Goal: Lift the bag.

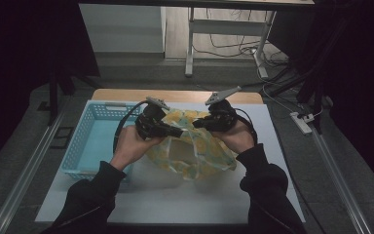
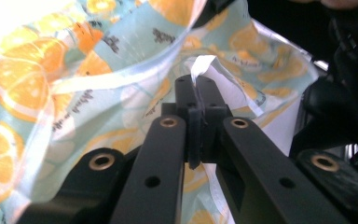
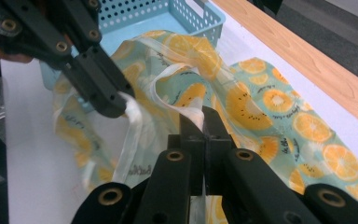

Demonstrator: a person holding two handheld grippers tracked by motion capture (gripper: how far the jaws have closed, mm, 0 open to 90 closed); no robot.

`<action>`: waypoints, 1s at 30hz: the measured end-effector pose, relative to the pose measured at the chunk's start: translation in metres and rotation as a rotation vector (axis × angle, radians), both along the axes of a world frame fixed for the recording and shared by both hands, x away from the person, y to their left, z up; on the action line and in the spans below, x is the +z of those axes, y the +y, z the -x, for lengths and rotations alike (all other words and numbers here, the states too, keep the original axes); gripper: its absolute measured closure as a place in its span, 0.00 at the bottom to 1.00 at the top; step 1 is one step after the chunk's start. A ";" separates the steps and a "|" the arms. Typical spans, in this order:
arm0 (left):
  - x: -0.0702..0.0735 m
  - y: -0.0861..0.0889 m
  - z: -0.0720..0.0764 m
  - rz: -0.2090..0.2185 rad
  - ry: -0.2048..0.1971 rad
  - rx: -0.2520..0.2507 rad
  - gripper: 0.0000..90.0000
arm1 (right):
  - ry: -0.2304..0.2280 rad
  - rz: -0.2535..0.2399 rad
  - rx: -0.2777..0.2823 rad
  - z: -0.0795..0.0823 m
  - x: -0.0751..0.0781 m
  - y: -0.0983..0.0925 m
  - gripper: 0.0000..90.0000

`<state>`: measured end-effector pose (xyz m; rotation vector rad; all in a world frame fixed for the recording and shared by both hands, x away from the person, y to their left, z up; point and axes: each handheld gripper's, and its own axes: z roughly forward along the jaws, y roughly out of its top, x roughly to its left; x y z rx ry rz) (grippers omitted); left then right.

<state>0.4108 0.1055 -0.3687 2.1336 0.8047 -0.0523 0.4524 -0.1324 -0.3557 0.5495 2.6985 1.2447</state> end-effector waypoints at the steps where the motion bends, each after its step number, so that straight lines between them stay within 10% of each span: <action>1: 0.003 0.001 -0.001 0.004 -0.002 0.001 1.00 | -0.002 -0.002 0.001 0.000 0.002 0.000 1.00; 30: 0.077 0.022 -0.023 0.108 -0.070 0.045 1.00 | -0.054 -0.026 -0.015 -0.007 0.057 0.004 1.00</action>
